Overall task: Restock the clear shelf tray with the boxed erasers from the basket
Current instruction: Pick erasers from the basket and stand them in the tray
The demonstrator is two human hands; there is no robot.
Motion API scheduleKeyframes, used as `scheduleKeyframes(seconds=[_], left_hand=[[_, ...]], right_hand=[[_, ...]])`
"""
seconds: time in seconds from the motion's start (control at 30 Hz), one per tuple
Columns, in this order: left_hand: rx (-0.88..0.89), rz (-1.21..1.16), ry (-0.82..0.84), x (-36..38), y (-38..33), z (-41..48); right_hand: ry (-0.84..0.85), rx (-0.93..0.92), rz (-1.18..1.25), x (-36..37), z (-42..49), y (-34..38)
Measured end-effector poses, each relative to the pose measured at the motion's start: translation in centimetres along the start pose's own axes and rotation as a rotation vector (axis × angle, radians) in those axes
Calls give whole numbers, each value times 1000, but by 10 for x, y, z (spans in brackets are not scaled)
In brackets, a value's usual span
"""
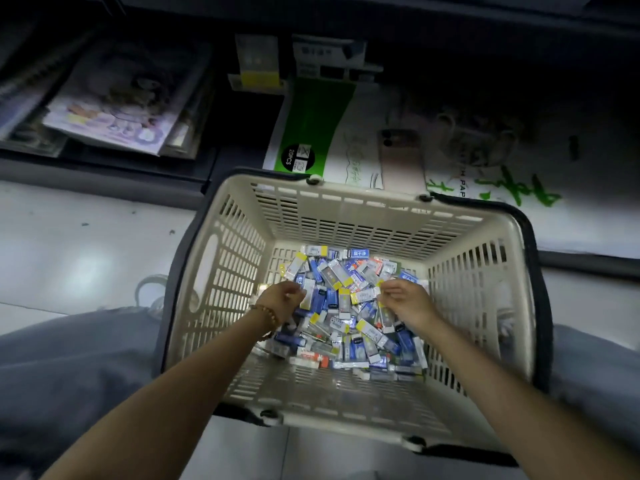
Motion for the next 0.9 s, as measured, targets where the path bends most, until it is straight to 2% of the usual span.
scheduleKeyframes(seconds=[0.1, 0.23, 0.3, 0.53, 0.67, 0.77, 0.9], left_hand=[[-7, 9, -34, 11, -7, 14], [-23, 95, 32, 28, -9, 23], [-11, 65, 31, 32, -9, 24], [19, 54, 33, 30, -11, 21], [25, 93, 52, 25, -5, 14], [1, 65, 96, 20, 7, 5], [-30, 84, 168, 21, 21, -4]], right_hand=[[23, -4, -3, 1, 5, -10], [30, 38, 21, 2, 3, -25], [40, 35, 28, 5, 0, -30], [40, -27, -100, 9, 2, -24], [-54, -88, -100, 2, -2, -26], [-113, -47, 27, -1, -8, -37], [28, -55, -39, 12, -16, -43]])
Point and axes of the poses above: each hand's wrist, its own z-axis towards the middle knuckle, its own x-axis out of the palm, y = z × x, the point moved 9 cm from there along z, towards the middle knuckle, and after that the axes turned 3 degrees about -x, right-handed, at the moved point
